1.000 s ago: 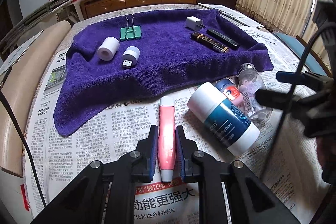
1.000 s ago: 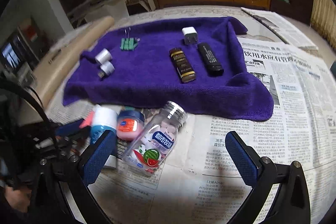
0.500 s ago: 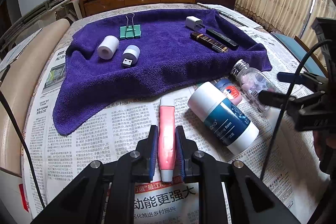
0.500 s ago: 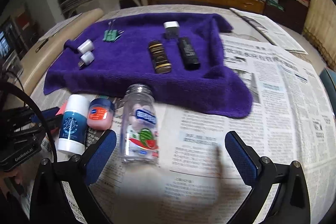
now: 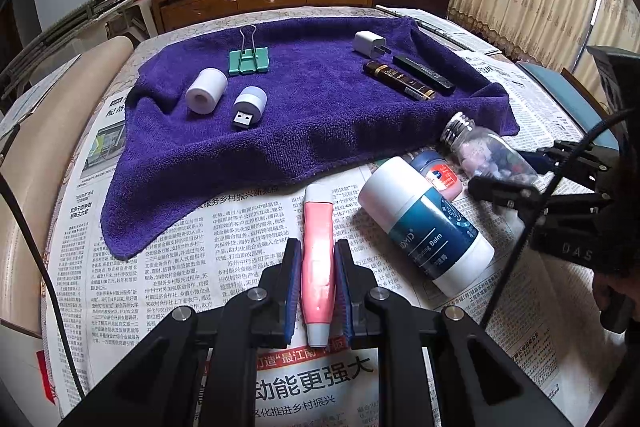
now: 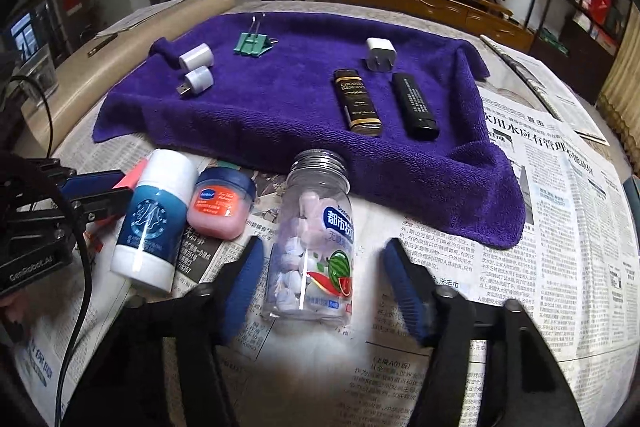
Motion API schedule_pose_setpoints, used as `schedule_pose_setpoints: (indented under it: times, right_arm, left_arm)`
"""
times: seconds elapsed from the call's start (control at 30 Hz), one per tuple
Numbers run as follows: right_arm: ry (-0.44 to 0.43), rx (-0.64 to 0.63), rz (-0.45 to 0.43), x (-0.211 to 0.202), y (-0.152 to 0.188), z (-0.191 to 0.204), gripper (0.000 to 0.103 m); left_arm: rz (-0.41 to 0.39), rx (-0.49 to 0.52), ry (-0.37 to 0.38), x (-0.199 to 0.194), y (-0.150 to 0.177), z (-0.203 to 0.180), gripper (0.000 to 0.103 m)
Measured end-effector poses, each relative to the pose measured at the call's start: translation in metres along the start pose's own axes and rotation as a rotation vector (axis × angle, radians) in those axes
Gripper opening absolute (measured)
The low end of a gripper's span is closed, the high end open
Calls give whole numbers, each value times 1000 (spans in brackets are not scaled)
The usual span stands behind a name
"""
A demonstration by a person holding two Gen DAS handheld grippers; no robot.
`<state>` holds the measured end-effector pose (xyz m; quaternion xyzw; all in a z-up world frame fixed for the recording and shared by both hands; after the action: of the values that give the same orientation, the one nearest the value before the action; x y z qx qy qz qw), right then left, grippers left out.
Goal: Organize rigid objects
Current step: 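Grasp the clear candy jar with the right tool, then place the pink tube with the left tool while the right tool places the candy jar on the towel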
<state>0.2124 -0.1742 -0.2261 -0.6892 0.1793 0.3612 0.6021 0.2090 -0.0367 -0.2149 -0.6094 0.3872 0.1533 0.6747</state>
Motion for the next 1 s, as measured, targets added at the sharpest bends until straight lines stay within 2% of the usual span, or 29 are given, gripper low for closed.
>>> schedule_pose_setpoints:
  times: [0.3, 0.6, 0.83, 1.0]
  right_arm:
    - [-57, 39, 4, -5, 0, -3, 41]
    - [-100, 117, -24, -31, 0, -13, 41]
    - [-122, 140, -43, -42, -11, -18, 41]
    - [-137, 175, -59, -44, -26, -27, 41]
  left_arm:
    - [-15, -29, 9, -1, 0, 3, 17]
    - [-22, -77, 29, -10, -1, 13, 17]
    - [-61, -86, 14, -27, -15, 23, 17]
    - [-94, -72, 5, -38, -36, 29, 17]
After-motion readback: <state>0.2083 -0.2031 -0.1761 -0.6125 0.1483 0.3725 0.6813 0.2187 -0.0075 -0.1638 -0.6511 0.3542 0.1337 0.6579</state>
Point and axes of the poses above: each gripper's, at about its wrist camera, not at the fingertips, and x roughly the way its jaws point, z to its left, y to its underside, the point moved 8 cm from there along x, roughly the way its jaws point, and after that the axes turned 10 degrees about -z, right-handed, at the moved point
